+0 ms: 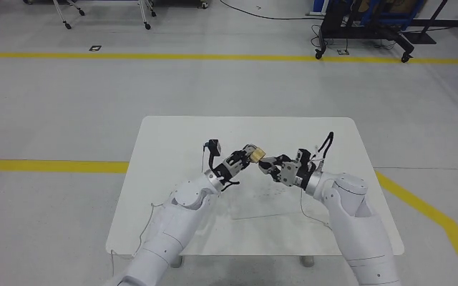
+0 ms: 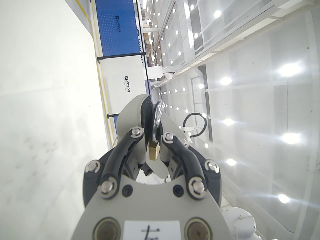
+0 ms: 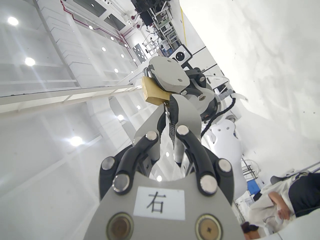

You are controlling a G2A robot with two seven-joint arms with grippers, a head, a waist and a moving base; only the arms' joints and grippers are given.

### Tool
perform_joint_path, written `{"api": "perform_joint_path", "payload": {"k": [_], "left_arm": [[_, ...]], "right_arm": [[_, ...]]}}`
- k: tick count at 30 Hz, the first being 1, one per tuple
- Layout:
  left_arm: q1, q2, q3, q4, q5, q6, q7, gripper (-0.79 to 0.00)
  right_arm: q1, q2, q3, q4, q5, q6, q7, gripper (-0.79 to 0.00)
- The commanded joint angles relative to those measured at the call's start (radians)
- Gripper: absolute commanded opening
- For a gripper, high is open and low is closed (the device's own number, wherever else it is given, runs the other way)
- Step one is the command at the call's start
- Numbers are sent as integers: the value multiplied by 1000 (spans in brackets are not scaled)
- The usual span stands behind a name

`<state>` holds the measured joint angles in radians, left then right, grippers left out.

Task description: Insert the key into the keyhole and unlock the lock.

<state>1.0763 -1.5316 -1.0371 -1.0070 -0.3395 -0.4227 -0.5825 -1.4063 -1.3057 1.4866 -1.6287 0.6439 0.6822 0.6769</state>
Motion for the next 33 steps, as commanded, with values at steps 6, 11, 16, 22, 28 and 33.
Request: {"api": "perform_joint_path", "payload": {"k": [6, 11, 16, 22, 28, 33], "left_arm": [[31, 5, -1, -40, 61, -58, 57, -785], [47, 11, -14, -50, 78, -91, 64, -785], [55, 14, -18, -57, 83, -101, 69, -785], [59, 17, -27, -67, 76, -99, 84, -785], [61, 22, -38, -86, 106, -43, 117, -785], [34, 32, -21, -102, 250, 157, 112, -785]], "right_arm": [[46, 16, 11, 61, 56, 102, 88, -785], [89, 31, 16, 123, 97, 193, 163, -785], [118, 45, 6, 162, 95, 217, 198, -785], [129, 58, -8, 166, 80, 220, 193, -465], [89, 77, 7, 99, 30, 156, 187, 0], [11, 102, 72, 20, -22, 72, 218, 0]]}}
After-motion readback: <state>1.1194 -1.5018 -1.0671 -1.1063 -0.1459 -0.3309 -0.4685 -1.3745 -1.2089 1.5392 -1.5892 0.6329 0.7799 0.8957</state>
